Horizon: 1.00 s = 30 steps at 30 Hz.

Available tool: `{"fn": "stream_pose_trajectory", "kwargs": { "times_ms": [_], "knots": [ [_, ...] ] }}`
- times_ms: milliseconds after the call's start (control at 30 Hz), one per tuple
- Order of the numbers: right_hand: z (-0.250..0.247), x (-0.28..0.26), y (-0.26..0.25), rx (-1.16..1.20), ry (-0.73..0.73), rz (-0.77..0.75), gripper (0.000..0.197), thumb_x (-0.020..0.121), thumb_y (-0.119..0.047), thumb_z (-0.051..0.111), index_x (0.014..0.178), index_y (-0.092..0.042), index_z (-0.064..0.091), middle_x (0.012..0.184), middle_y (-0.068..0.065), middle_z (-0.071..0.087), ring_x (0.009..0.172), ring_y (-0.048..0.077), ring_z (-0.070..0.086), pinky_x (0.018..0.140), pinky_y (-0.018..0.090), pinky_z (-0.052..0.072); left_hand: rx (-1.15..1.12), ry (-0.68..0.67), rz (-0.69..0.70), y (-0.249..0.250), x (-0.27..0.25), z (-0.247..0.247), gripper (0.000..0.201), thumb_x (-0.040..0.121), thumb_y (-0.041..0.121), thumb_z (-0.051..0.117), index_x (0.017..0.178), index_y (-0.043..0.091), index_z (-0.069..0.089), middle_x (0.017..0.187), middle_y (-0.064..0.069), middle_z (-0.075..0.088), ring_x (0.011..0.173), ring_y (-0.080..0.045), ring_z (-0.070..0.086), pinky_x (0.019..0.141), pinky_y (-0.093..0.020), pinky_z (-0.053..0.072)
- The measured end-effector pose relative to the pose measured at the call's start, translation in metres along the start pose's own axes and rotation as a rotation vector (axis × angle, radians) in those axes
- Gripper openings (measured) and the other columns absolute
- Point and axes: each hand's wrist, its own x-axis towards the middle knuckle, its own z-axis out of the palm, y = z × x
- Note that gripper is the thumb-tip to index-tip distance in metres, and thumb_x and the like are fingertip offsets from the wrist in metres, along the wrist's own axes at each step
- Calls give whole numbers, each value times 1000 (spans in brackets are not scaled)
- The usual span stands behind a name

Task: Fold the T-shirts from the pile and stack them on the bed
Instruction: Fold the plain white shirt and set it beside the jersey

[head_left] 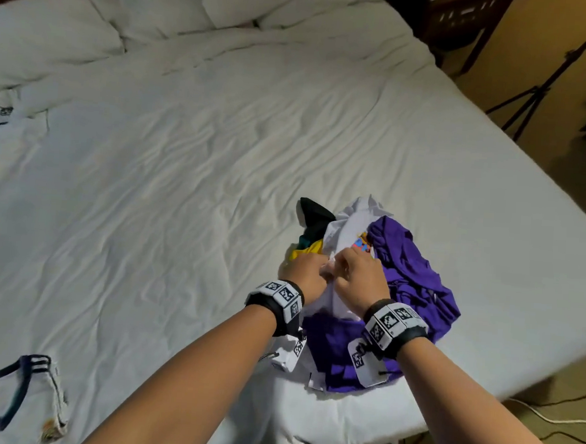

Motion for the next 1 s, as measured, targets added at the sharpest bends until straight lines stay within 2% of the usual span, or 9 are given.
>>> {"fn": "stream_pose_trajectory", "kwargs": {
  "times_ms": [100,233,367,500,567,667,800,900,1000],
  "knots": [
    [-9,0,0,183,182,-56,7,90,-13,65,93,-19,65,97,-2,61,91,24,54,80,42,45,-147,81,31,-6,-7,-18,16,87,14,56,76,26,55,83,-6,64,87,-39,60,69,-38,48],
    [-10,-3,11,53,-30,-9,56,94,-16,60,148,-22,49,155,7,40,137,30,35,114,46,30,-408,79,275,-13,-43,-50,22,87,3,58,89,22,70,78,11,67,80,-12,60,73,-30,49],
    [-8,-3,-8,172,34,-35,28,90,-27,53,110,-18,71,110,5,72,104,29,63,86,30,41,-479,230,335,-34,-76,-97,18,92,7,56,84,21,63,77,10,64,75,-1,52,72,-35,45],
    [-34,-8,-70,361,198,-71,13,94,-14,46,92,-11,58,80,4,62,73,12,49,63,21,36,-606,380,261,-74,-97,-134,36,94,38,59,101,4,63,91,-16,69,82,-15,58,80,-43,52],
    [-50,-9,-107,443,241,-109,10,96,-20,44,93,-16,53,79,0,59,72,8,46,65,25,39,-519,282,215,-92,-109,-140,34,88,46,71,106,16,70,96,-6,75,88,-20,68,83,-41,55],
    [-68,-13,-160,599,259,-164,16,93,-22,44,102,-22,57,89,-11,62,85,8,54,78,36,45,-268,151,128,-115,-125,-144,19,83,31,82,73,29,66,73,10,67,73,-21,62,67,-31,49],
    [-72,-27,-222,854,120,-276,38,85,-18,47,122,-22,53,108,-8,61,97,2,58,84,28,46,-430,341,163,-129,-144,-166,25,88,31,64,67,25,53,65,7,47,63,-15,40,64,-33,35],
    [-47,-42,-242,809,-84,-277,42,101,-26,43,143,-22,44,121,-11,61,106,-8,58,92,16,45,-548,429,296,-107,-168,-190,14,92,19,55,79,16,55,69,9,50,67,-12,43,64,-31,37],
    [-11,-57,-244,640,-107,-243,30,97,-44,52,94,-17,65,83,-14,62,78,7,56,77,33,45,-532,485,411,-97,-192,-211,13,87,5,57,76,12,54,65,11,52,62,-7,46,60,-26,40]
  ]
}}
